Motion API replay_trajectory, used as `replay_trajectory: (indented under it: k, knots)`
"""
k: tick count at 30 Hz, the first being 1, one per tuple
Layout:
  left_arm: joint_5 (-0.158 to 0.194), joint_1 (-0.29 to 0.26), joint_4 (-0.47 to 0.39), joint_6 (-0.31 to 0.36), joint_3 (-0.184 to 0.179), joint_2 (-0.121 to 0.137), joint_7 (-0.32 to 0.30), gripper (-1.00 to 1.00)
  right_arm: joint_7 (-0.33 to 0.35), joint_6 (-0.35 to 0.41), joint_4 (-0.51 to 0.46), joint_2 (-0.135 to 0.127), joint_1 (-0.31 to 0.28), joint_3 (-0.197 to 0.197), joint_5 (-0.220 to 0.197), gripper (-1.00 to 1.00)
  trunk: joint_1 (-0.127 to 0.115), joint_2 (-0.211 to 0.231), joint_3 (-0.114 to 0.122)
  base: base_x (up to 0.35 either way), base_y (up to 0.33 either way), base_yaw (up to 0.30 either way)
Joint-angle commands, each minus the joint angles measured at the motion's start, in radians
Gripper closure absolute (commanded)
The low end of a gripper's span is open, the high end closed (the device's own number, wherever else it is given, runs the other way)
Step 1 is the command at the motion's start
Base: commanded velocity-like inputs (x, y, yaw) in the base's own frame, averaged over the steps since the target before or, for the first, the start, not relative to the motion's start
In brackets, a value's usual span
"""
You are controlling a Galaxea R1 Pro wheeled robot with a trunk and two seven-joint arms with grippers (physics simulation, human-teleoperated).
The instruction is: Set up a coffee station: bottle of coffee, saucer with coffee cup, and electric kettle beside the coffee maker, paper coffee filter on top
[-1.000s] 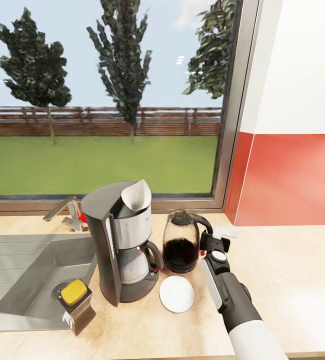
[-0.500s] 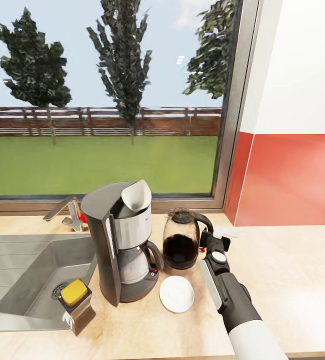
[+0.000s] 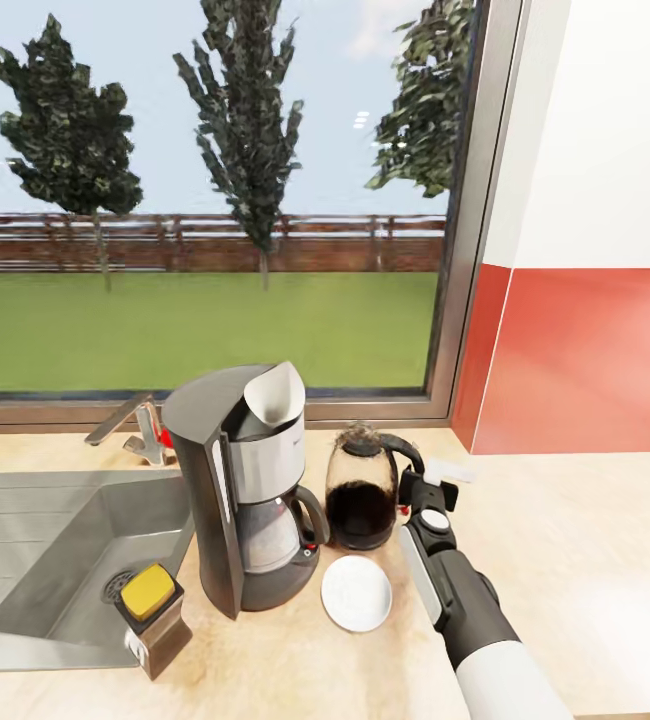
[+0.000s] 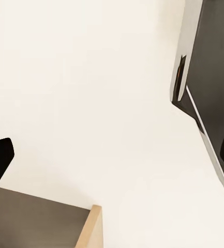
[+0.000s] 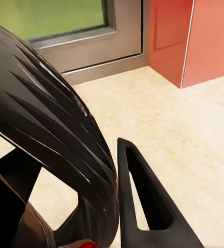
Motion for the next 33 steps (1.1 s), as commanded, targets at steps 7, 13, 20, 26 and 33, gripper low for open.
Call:
replay_trajectory:
  k: [7,13,20,26,33]
  knots:
    - [0.008,0.001,-0.004,0.004,-0.003,0.001,0.002,-1.00,-0.006,-0.035,0.013,0.000,-0.001,0.003,-0.003,1.00,0.000,-0.001,0.000,0.000,0.000,0.000]
    - [0.008,0.001,-0.004,0.004,-0.003,0.001,0.002,-1.00,-0.006,-0.036,0.011,0.000,-0.001,0.002,-0.003,1.00,0.000,-0.001,0.000,0.000,0.000,0.000]
    - [0.008,0.001,-0.004,0.004,-0.003,0.001,0.002,-1.00,-0.008,-0.039,0.009,0.000,-0.001,0.002,-0.003,-1.00,0.000,-0.001,0.000,0.000,0.000,0.000]
    - [0.008,0.001,-0.004,0.003,-0.003,0.001,0.002,-1.00,-0.008,-0.039,0.009,0.000,-0.001,0.001,-0.003,-1.00,0.000,-0.001,0.000,0.000,0.000,0.000]
    - [0.008,0.001,-0.005,0.003,-0.003,0.001,0.002,-1.00,-0.008,-0.039,0.007,0.000,-0.001,0.001,-0.003,-1.00,0.000,-0.001,0.000,0.000,0.000,0.000]
